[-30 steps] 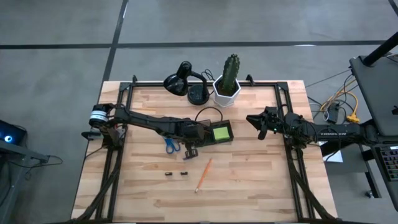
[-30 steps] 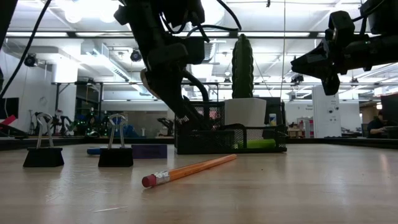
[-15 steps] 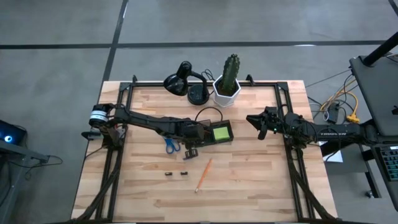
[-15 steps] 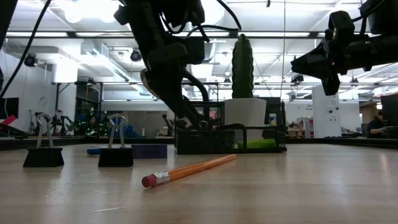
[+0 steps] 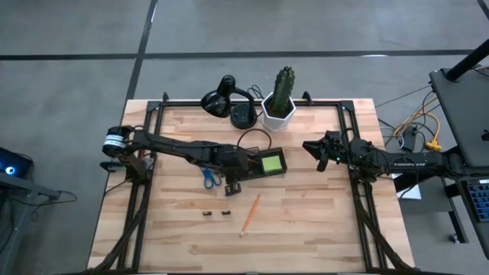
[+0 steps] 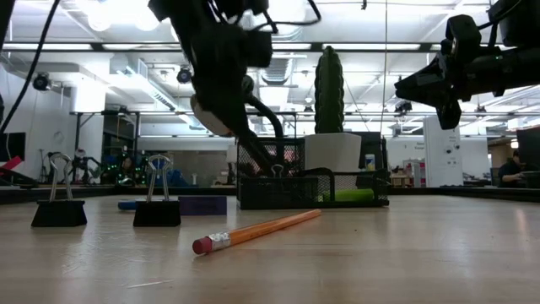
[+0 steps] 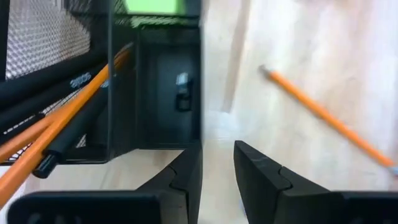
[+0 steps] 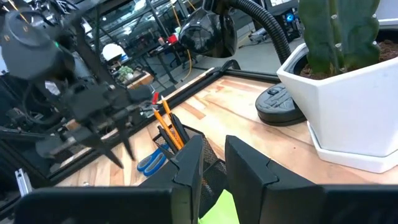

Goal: Pick and place office supplies into organizer
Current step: Put the black binder clip into the desk organizer

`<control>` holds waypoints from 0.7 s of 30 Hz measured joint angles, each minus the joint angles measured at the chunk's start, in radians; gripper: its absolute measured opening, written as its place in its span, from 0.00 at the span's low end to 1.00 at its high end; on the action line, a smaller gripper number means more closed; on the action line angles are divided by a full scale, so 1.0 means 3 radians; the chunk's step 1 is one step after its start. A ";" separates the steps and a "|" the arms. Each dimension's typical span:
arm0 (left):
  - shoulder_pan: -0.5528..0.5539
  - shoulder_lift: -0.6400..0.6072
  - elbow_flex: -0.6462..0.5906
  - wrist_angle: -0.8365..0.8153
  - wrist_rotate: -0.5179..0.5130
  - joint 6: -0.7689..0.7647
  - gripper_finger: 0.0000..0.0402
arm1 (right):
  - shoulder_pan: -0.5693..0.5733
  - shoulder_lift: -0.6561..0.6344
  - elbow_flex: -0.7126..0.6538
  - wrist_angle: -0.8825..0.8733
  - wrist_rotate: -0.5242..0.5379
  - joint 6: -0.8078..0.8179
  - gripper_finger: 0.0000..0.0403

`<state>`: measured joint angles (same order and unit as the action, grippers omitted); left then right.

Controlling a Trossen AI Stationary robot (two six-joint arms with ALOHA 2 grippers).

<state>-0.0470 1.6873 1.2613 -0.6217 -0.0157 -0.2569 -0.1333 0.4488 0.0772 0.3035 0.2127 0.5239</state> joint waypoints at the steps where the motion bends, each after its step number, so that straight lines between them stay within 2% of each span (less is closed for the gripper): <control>1: 0.0000 -0.0042 0.0000 0.0003 0.0069 0.0001 0.19 | 0.0000 0.0000 0.0000 0.0000 0.0000 0.0000 0.15; 7: -0.0029 -0.0323 -0.0040 -0.0026 0.0575 0.0036 0.19 | 0.0001 0.0000 0.0000 0.0000 -0.0001 0.0000 0.15; 15: -0.0162 -0.0561 -0.0105 -0.0450 0.0696 0.0174 0.19 | 0.0001 0.0000 0.0000 -0.0035 -0.0001 -0.0011 0.15; 21: -0.0312 -0.0570 -0.0237 -0.0478 0.1115 -0.0160 0.19 | 0.0000 0.0001 0.0000 -0.0054 -0.0001 -0.0011 0.15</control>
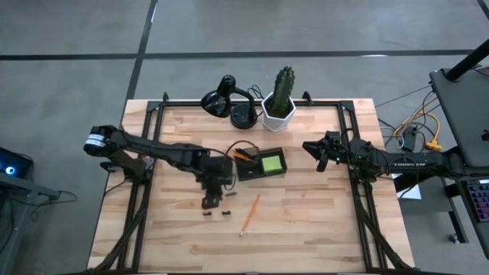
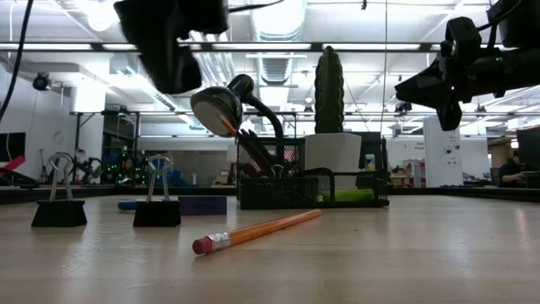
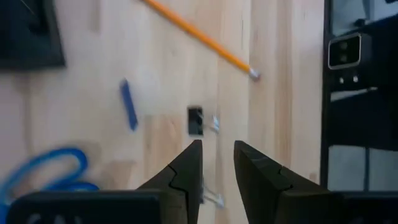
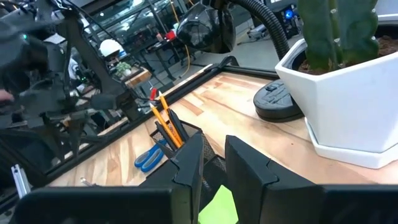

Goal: Pick and place office supplies into organizer
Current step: Put the black binder clip into the desk organizer

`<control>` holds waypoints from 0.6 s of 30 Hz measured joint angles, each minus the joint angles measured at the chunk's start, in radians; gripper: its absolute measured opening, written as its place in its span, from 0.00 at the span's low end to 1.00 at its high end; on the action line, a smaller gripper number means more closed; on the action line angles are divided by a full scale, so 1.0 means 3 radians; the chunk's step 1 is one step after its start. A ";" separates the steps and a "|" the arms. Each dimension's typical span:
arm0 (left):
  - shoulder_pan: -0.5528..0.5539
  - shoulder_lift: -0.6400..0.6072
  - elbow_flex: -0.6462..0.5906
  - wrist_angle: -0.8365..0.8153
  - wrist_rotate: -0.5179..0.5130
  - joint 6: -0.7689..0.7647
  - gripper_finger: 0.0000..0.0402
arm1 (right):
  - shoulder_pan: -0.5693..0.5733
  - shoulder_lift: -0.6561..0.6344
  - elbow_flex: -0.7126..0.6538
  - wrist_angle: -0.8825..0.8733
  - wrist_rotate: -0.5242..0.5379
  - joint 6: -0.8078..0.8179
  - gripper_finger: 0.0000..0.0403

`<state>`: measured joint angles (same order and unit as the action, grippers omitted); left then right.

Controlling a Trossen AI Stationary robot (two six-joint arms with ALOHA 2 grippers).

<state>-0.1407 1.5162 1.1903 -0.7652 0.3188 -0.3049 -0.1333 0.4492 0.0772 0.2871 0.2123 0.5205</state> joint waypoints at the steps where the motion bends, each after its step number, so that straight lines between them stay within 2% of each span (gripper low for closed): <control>1: -0.0038 0.0000 -0.0044 0.0005 0.0015 -0.0011 0.19 | 0.0001 0.0001 0.0000 0.0000 -0.0001 0.0001 0.15; 9: -0.0349 0.0004 -0.0350 -0.0012 0.0025 -0.0179 0.21 | 0.0000 0.0013 -0.0003 0.0000 0.0000 0.0000 0.15; 18: -0.0494 0.0015 -0.0382 0.0015 -0.0018 -0.0479 0.51 | 0.0000 0.0014 -0.0003 0.0000 0.0000 0.0000 0.15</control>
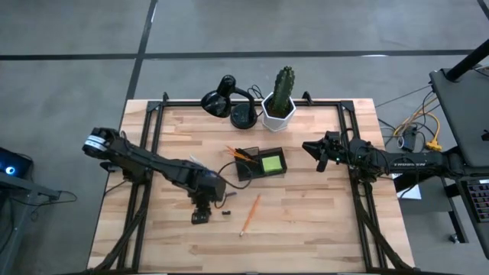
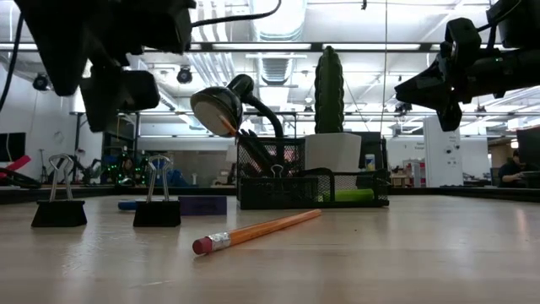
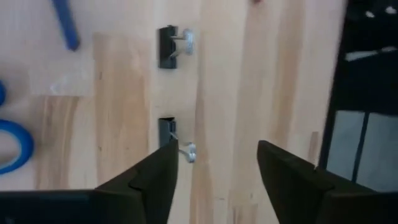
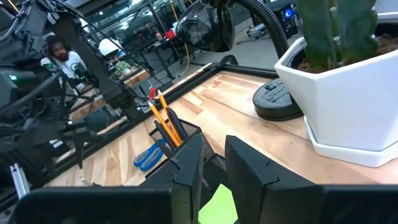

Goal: Pick and place office supplies into organizer
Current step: Put the black binder clip into the desk organizer

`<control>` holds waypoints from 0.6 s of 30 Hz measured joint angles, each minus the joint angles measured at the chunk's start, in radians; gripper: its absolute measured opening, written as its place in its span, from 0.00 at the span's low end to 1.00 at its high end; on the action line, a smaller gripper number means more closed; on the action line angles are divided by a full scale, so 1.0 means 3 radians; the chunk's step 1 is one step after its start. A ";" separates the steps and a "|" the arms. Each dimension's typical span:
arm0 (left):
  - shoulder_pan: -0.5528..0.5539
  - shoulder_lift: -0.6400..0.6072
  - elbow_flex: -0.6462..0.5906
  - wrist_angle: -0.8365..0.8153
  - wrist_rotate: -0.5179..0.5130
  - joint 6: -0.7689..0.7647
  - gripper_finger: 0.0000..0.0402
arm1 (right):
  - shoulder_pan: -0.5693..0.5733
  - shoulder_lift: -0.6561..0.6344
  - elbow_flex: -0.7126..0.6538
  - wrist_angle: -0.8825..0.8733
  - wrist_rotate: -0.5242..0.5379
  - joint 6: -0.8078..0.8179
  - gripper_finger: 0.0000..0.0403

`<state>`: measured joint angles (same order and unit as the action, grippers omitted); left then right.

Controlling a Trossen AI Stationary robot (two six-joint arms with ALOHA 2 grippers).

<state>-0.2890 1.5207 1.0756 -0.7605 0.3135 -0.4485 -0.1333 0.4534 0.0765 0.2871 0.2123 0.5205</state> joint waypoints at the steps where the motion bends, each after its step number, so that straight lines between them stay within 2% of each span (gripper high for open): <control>1: -0.0010 0.0013 -0.0004 -0.0002 -0.0032 -0.0065 0.52 | 0.0000 0.0000 0.0000 0.0000 -0.0001 0.0000 0.15; 18: -0.0269 0.0247 -0.0131 -0.0011 -0.0631 -0.0494 0.53 | 0.0000 0.0000 0.0000 0.0000 -0.0001 -0.0011 0.15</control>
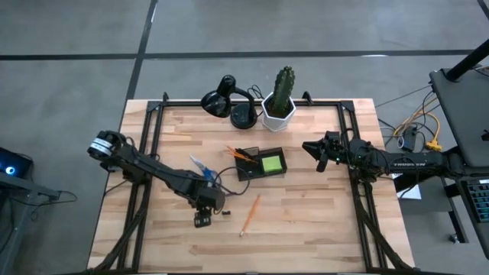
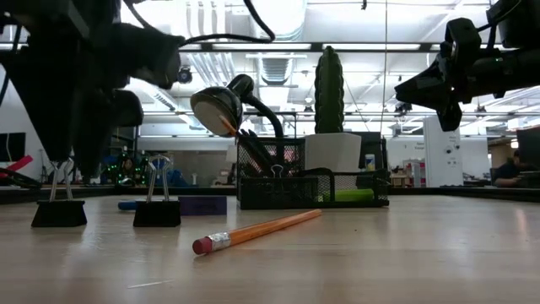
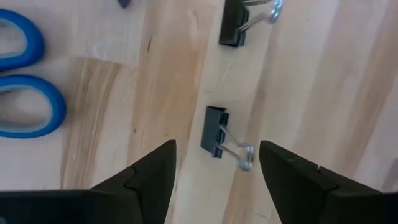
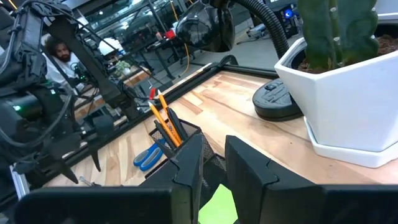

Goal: Pick and place office supplies into organizer
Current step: Put the black binder clip into the desk organizer

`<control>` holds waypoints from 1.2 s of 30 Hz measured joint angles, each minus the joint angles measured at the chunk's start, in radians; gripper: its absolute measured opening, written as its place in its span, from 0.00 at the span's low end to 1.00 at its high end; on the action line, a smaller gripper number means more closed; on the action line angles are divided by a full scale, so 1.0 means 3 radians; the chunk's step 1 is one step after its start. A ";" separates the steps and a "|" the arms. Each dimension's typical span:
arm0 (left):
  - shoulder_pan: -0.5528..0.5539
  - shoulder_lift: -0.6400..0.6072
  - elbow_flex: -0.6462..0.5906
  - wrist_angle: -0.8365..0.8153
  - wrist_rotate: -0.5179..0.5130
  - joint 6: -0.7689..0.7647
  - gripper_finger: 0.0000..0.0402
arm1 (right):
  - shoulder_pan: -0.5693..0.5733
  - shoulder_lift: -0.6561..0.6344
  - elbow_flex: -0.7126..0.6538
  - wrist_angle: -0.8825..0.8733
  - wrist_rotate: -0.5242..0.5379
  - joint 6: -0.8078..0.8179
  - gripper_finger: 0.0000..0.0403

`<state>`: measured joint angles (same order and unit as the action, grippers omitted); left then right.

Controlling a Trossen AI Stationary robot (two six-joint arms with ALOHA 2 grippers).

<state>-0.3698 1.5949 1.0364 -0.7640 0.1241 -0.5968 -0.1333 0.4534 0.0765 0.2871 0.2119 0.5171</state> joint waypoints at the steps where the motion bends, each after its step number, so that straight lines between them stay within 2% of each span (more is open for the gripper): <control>1: 0.0000 0.0006 -0.0012 0.0008 -0.0001 0.0001 0.53 | 0.0000 0.0000 0.0000 0.0000 0.0000 0.0000 0.15; 14: -0.0024 0.0006 -0.0110 0.0237 -0.0006 0.0000 0.53 | 0.0000 0.0000 0.0000 0.0000 0.0000 -0.0003 0.15; 36: -0.0066 0.0006 -0.0260 0.0251 -0.0006 0.0000 0.53 | 0.0000 0.0000 0.0000 -0.0006 0.0000 -0.0017 0.15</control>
<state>-0.3897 1.5967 0.9585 -0.6886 0.1223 -0.5968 -0.1333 0.4534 0.0765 0.2852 0.2119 0.5121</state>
